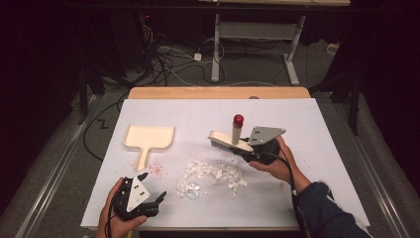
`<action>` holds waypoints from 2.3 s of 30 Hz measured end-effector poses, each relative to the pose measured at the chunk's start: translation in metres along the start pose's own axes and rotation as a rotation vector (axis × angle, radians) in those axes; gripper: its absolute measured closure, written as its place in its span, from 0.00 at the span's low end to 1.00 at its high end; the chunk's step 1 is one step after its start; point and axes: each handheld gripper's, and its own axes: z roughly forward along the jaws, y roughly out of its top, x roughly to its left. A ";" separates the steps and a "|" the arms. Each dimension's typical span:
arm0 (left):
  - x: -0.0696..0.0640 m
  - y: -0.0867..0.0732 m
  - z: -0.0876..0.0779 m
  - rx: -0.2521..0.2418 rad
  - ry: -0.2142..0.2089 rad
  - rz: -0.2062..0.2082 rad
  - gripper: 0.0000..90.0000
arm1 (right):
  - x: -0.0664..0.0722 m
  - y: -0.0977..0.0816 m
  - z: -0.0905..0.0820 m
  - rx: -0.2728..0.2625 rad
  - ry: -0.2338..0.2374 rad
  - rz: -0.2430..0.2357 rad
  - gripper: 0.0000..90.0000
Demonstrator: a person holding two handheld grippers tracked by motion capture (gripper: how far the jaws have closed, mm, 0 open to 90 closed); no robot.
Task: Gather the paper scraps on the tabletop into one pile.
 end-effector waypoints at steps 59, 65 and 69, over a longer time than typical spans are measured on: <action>-0.002 0.004 -0.001 -0.002 0.001 0.012 0.21 | 0.067 -0.043 -0.041 0.155 -0.025 0.225 0.76; -0.002 0.004 -0.001 0.003 -0.002 0.019 0.21 | 0.069 -0.029 -0.029 0.122 -0.028 0.212 0.76; -0.002 0.004 -0.001 0.001 -0.001 0.014 0.21 | 0.061 -0.022 -0.036 0.076 -0.060 0.212 0.76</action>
